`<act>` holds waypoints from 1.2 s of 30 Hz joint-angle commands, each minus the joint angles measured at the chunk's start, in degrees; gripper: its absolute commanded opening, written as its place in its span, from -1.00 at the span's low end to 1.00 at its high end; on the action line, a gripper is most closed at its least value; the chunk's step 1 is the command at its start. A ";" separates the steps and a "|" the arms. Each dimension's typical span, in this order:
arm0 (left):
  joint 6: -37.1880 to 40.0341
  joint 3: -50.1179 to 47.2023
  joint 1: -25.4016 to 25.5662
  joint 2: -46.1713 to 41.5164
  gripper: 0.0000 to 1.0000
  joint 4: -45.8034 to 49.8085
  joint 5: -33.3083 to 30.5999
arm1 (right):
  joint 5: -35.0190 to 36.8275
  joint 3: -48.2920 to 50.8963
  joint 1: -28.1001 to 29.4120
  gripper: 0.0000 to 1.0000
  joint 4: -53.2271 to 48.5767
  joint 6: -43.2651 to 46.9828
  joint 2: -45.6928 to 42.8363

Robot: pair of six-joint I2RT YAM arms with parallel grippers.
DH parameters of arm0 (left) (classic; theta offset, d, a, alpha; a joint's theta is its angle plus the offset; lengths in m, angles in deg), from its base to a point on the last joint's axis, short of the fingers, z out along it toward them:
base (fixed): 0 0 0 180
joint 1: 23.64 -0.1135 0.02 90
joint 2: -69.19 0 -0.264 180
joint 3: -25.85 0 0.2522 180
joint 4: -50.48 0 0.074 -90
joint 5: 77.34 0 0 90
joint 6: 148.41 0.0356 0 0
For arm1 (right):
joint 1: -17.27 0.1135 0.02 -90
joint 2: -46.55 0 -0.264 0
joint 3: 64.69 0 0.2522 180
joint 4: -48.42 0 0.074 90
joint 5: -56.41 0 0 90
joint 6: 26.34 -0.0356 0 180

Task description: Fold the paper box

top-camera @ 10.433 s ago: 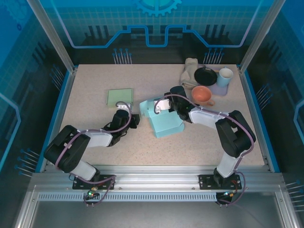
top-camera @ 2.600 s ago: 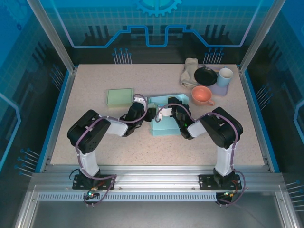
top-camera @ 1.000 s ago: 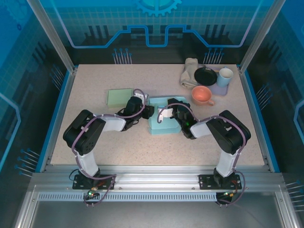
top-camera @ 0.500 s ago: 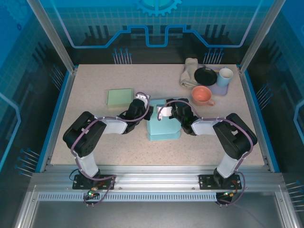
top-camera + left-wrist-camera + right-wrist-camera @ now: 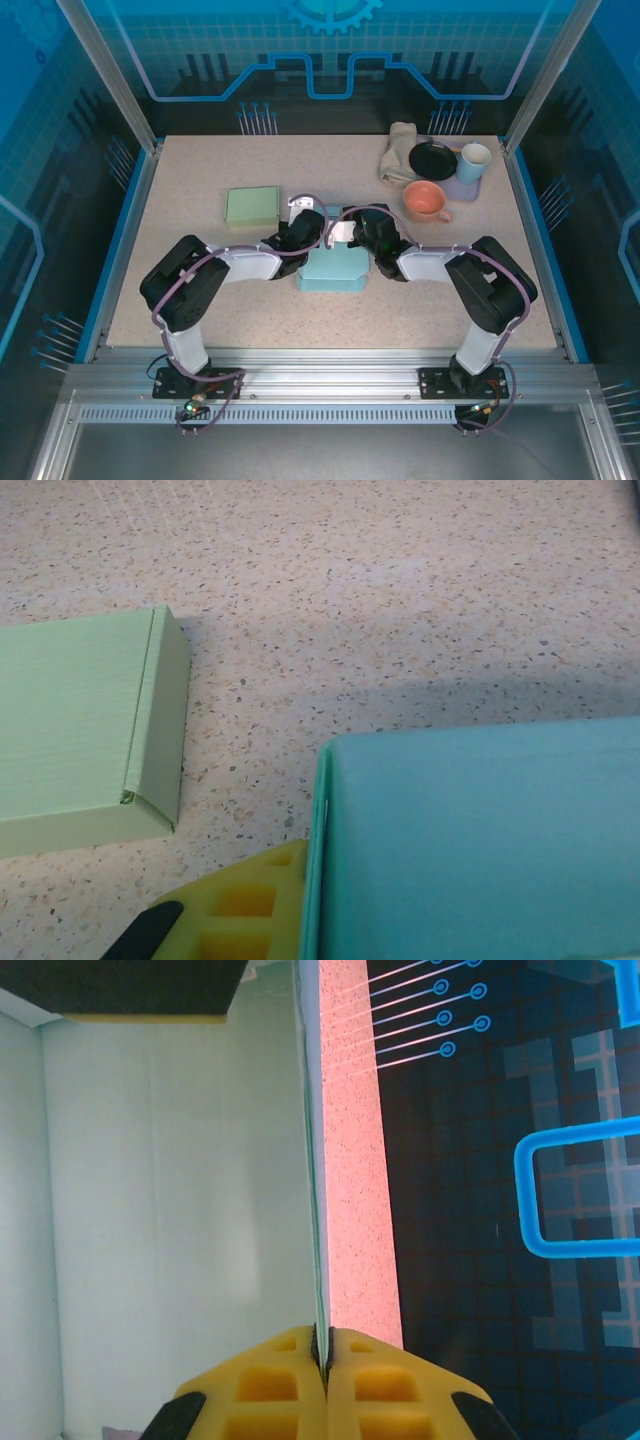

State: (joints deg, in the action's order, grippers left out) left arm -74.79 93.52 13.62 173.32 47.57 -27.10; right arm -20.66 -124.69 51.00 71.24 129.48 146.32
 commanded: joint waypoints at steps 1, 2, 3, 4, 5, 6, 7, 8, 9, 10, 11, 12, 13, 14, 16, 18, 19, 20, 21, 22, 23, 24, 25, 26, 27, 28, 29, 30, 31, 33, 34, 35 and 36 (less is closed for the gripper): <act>-2.51 -0.43 -3.37 2.13 -0.77 6.15 -13.09 | 4.11 -0.04 -1.92 -1.00 -4.18 -3.10 -0.34; -1.48 -1.00 -3.36 2.40 -0.75 4.35 -11.43 | 3.28 -0.13 -1.92 -1.00 -4.93 -3.33 -0.51; -0.78 -1.36 -3.43 2.49 -0.73 3.32 -9.65 | 2.72 -0.25 -1.92 -1.00 -5.45 -3.50 -0.41; -0.20 -1.60 -3.39 2.68 -0.69 2.28 -7.94 | 2.34 -0.47 -1.92 -1.00 -5.87 -3.83 -0.29; -0.26 -1.59 -3.36 2.74 -0.66 1.87 -6.48 | 2.24 -0.66 -1.92 -1.00 -5.99 -3.97 -0.12; -0.40 -1.54 -3.36 2.84 -0.64 1.72 -5.49 | 2.23 -0.75 -1.90 -1.00 -5.90 -3.96 0.05; -0.46 -1.58 -3.40 2.89 -0.61 1.41 -4.55 | 2.19 -0.72 -1.85 -1.00 -5.81 -3.96 0.29; -0.59 -1.59 -3.43 2.91 -0.56 1.29 -3.75 | 2.23 -0.70 -1.83 -1.00 -5.82 -4.01 0.32; -0.59 -1.61 -3.41 2.87 -0.52 1.13 -3.14 | 2.15 -0.72 -1.81 -1.00 -5.79 -3.95 0.43; -0.42 -1.61 -3.46 2.73 -0.46 0.91 -2.01 | 2.11 -0.79 -1.83 -1.00 -5.89 -4.02 0.43; -0.24 -1.70 -3.42 2.49 -0.39 0.78 -0.88 | 2.15 -0.79 -1.83 -1.00 -5.99 -4.09 0.43; -0.22 -1.79 -3.48 2.15 -0.37 0.80 -0.12 | 2.10 -0.87 -1.83 -1.00 -6.16 -4.08 0.51; -0.23 -1.92 -3.44 1.75 -0.35 0.85 0.93 | 2.19 -1.04 -1.89 -1.00 -6.31 -4.09 0.65; -0.23 -2.09 -3.46 1.21 -0.33 0.85 1.99 | 2.24 -1.14 -1.89 -1.00 -6.46 -4.12 0.80; -0.40 -2.64 -3.46 0.04 -0.24 0.98 3.88 | 2.42 -1.28 -1.93 -1.00 -6.48 -4.07 1.26; -0.49 -3.36 -3.44 -1.06 -0.16 0.65 6.31 | 2.61 -1.70 -1.90 -1.00 -6.82 -4.06 1.64; -0.42 -3.91 -3.49 -1.68 -0.11 0.24 7.68 | 2.85 -1.91 -1.86 -1.00 -6.90 -4.24 1.69; -0.41 -4.46 -3.42 -2.21 -0.07 -0.17 9.11 | 3.12 -2.01 -1.84 -1.00 -6.96 -4.43 1.75; -0.47 -4.95 -3.44 -2.60 -0.05 -0.49 10.16 | 3.22 -2.05 -1.83 -1.00 -7.07 -4.56 1.78; -0.62 -5.42 -3.47 -3.01 -0.02 -0.88 11.28 | 3.37 -2.15 -1.83 -1.00 -7.13 -4.60 1.83; -0.84 -6.01 -3.43 -3.44 -0.01 -1.31 12.42 | 3.56 -2.12 -1.83 -1.00 -7.19 -4.73 1.81; -1.07 -6.39 -3.46 -3.94 0.02 -1.74 13.36 | 3.64 -2.28 -1.83 -1.00 -7.17 -4.67 1.75; -1.35 -7.02 -3.42 -4.40 0.04 -2.47 14.52 | 3.73 -2.34 -1.84 -1.00 -7.18 -4.80 1.82; -1.69 -7.49 -3.44 -4.95 0.05 -2.98 15.65 | 3.87 -2.28 -1.89 -1.00 -7.20 -4.76 1.86; -1.93 -7.87 -3.46 -5.17 0.07 -3.34 16.59 | 3.87 -2.28 -1.79 -1.00 -7.21 -4.73 1.92; -2.24 -7.86 -3.45 -5.34 0.08 -3.47 17.73 | 3.91 -2.28 -1.76 -1.00 -7.05 -4.65 2.01; -2.58 -7.83 -3.45 -5.42 0.09 -3.31 18.50 | 3.94 -2.32 -1.69 -1.00 -6.98 -4.48 2.05; -2.82 -7.77 -3.43 -5.48 0.09 -3.18 18.87 | 4.07 -2.28 -1.71 -1.00 -6.91 -4.41 2.11; -3.12 -7.60 -3.42 -5.59 0.09 -3.10 19.15 | 4.20 -2.32 -1.66 -1.00 -6.95 -4.30 2.16; -3.39 -7.94 -3.42 -5.85 0.10 -3.32 19.07 | 4.31 -2.29 -1.57 -1.00 -6.82 -4.03 2.18; -3.25 -7.92 -3.48 -5.83 0.10 -3.37 18.67 | 4.30 -2.16 -1.52 -1.00 -6.77 -3.92 2.14; -2.82 -7.79 -3.44 -5.58 0.09 -3.31 18.04 | 4.21 -2.08 -1.53 -1.00 -6.63 -3.85 2.07; -2.34 -7.47 -3.42 -5.18 0.08 -3.15 17.47 | 3.91 -2.01 -1.55 -1.00 -6.68 -3.71 2.06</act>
State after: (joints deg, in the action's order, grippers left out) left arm -76.51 86.31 10.64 169.54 45.03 -9.97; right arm -17.09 -126.20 49.89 66.76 126.64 147.12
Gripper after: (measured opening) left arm 0.544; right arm 0.043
